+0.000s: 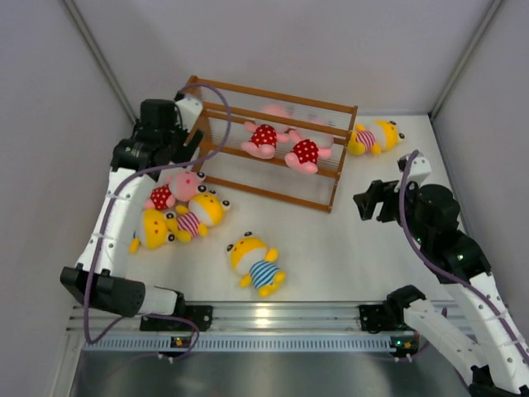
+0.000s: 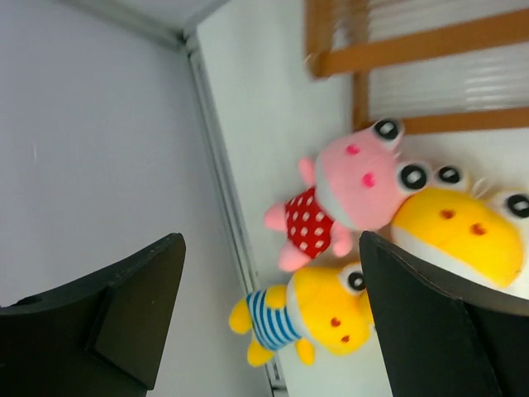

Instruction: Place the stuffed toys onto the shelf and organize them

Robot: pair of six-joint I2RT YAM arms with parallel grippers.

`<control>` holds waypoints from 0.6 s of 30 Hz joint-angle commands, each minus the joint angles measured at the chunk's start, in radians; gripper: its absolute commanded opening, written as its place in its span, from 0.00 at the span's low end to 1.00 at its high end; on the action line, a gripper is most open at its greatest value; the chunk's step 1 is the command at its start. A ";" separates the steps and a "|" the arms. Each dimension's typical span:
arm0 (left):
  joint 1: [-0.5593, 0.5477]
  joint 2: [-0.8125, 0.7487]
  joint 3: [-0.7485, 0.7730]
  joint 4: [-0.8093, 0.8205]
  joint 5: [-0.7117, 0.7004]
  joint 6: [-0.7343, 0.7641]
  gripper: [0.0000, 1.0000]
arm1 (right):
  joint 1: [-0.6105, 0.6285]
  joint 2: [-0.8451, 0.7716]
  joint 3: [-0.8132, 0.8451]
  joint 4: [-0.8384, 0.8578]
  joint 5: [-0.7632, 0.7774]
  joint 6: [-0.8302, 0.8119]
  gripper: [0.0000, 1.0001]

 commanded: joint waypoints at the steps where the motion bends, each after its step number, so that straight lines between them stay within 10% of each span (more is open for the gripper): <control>1: 0.216 -0.067 -0.102 -0.078 0.149 -0.012 0.91 | 0.013 0.004 -0.018 0.034 -0.024 -0.029 0.78; 7: 0.490 0.088 -0.213 -0.072 0.219 0.042 0.79 | 0.013 0.045 -0.032 0.071 -0.116 -0.065 0.78; 18: 0.521 0.321 -0.214 0.104 0.090 0.068 0.75 | 0.013 0.021 -0.084 0.092 -0.130 -0.088 0.77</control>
